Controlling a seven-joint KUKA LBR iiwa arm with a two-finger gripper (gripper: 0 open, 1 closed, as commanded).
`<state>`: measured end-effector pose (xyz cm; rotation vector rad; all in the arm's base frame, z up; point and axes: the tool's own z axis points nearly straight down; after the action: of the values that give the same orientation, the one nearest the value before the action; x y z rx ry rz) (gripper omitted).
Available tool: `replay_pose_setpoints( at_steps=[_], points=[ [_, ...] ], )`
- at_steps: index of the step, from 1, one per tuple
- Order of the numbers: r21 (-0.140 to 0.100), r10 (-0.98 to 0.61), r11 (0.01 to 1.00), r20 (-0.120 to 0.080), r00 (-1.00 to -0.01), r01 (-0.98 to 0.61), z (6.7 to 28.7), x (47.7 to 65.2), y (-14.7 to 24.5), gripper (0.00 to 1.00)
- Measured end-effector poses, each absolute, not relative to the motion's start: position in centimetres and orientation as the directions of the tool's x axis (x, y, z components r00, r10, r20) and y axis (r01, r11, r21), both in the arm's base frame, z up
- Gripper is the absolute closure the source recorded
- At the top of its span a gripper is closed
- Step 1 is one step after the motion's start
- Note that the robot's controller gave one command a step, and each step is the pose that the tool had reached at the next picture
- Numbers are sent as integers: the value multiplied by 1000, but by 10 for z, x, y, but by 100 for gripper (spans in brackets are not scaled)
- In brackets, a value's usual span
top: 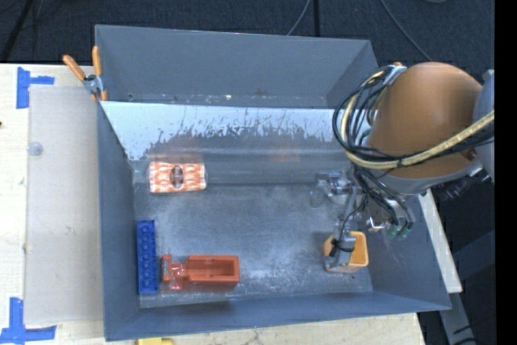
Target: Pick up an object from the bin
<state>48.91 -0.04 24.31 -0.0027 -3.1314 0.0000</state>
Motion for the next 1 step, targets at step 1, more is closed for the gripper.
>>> replay_pose_setpoints(
  at_steps=[1],
  points=[
    [0,2,1000,2,-1000,2,247,490,0,0]
  ],
)
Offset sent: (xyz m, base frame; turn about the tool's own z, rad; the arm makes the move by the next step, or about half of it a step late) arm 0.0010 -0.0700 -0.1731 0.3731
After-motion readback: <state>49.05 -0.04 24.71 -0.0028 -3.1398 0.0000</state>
